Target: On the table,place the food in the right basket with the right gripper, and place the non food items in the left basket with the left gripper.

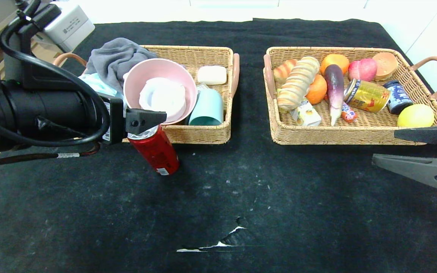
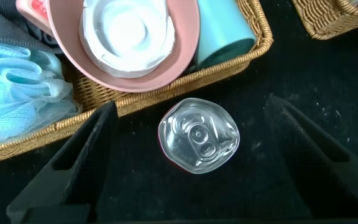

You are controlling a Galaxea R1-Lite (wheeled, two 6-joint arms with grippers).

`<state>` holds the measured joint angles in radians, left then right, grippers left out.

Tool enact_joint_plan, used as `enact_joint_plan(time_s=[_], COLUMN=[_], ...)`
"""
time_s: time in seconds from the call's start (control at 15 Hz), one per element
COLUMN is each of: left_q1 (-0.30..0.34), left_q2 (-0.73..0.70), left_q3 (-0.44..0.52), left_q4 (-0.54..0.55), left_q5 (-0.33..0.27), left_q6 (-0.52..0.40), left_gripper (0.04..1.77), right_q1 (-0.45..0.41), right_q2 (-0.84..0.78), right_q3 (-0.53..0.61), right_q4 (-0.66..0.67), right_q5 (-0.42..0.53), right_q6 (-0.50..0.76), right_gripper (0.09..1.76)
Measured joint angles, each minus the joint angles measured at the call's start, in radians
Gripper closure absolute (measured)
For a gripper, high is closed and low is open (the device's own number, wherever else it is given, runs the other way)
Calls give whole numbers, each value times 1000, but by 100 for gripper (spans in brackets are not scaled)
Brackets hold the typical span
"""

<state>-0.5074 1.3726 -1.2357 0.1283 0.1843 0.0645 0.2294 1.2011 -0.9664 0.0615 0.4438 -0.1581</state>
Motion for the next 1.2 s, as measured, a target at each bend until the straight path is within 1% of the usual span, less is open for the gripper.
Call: enact_joint_plan(time_s=[0.2, 0.53, 0.67, 0.87, 1.07, 1.2], left_q1=[-3, -4, -3, -3, -3, -1], left_q2=[-3, -11, -12, -8, 5, 24], left_q3=[61, 201, 272, 366, 431, 460], left_q4=[-37, -169, -252, -406, -497, -583], left_q5=[3, 5, 7, 3, 1, 2], left_q6=[-3, -2, 2, 10, 15, 26], left_gripper=[10, 9, 9, 9, 9, 9], right_q1=[0, 0, 0, 0, 0, 0], right_q2=[0, 0, 0, 0, 0, 0], right_q3=[0, 0, 0, 0, 0, 0], right_q4=[0, 0, 0, -1, -1, 0], right_q5=[0, -1, 0, 0, 0, 0], right_q6=[0, 0, 0, 0, 0, 0], right_gripper=[14, 14, 14, 14, 14, 14])
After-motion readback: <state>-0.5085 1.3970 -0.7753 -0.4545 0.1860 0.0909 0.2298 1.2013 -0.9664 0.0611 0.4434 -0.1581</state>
